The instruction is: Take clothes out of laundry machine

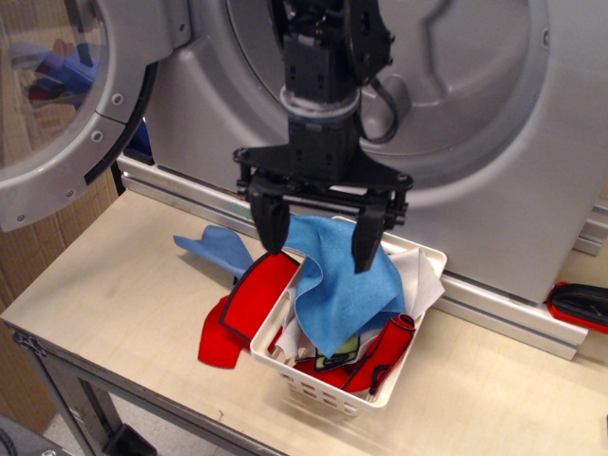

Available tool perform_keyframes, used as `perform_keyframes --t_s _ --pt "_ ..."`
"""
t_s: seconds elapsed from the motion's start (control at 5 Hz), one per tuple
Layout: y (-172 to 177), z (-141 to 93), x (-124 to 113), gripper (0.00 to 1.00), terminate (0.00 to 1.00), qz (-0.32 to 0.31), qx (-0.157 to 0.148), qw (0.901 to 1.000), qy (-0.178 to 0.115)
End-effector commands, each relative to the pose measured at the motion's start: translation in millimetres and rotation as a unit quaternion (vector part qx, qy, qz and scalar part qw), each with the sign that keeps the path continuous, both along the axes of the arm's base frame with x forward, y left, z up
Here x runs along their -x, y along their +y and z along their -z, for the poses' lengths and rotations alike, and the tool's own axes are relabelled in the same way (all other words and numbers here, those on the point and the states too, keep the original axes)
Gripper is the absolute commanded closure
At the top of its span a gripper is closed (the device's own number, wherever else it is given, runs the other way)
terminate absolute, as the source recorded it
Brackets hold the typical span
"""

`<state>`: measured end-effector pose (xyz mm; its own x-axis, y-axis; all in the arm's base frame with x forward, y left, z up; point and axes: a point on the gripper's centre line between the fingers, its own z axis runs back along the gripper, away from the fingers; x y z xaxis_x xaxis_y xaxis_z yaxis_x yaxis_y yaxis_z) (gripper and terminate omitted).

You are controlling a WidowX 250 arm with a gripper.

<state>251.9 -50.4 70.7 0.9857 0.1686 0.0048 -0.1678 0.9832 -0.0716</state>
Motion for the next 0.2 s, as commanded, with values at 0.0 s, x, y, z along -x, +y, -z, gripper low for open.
perform_keyframes --t_s 0.0 --pt "-1.6 -19.8 -6.9 0.00 1.00 0.002 0.004 0.9996 -0.028"
